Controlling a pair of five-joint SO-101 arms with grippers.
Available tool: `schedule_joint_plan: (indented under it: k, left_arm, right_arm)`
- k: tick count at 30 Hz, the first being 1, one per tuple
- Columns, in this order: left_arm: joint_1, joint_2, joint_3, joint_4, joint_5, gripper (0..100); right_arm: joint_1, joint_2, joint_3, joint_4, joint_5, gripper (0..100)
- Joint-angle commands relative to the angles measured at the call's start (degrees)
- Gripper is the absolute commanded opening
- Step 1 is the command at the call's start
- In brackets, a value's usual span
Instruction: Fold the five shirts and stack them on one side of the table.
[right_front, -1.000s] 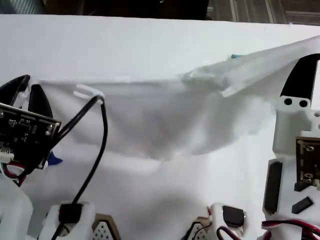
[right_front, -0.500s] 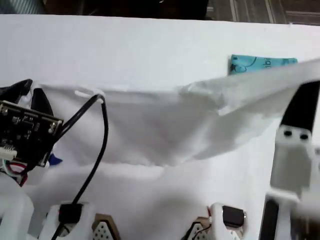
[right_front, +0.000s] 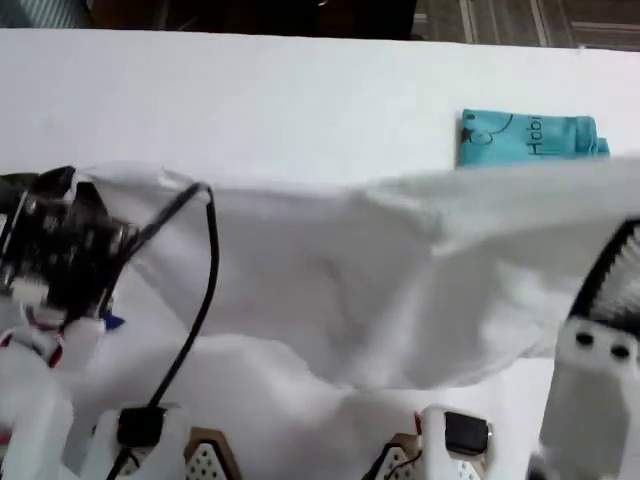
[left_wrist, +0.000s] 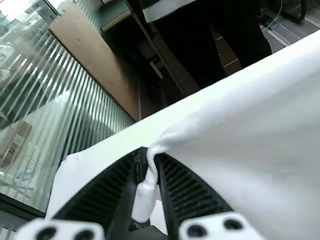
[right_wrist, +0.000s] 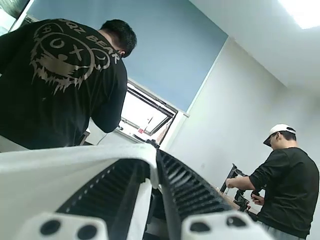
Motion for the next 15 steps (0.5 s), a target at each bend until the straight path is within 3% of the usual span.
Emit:
schedule_joint_plan:
  k: [1,8,15]
  left_arm:
    - [-0.79,-4.66,0.04,1.58,0.44,3]
    - [-1.49,-6.42,1.01,2.37,0.26,3]
    - [-2.99,5.63,12.62,-9.32,0.26,3]
  right_arm:
    - [-0.13,-1.80,-0.79,1.63,0.35,1.9]
    - [-0.40,-0.40,2.55,2.07,0.00,1.9]
    - [-0.40,9.19,15.56,-6.64,-0.09,1.9]
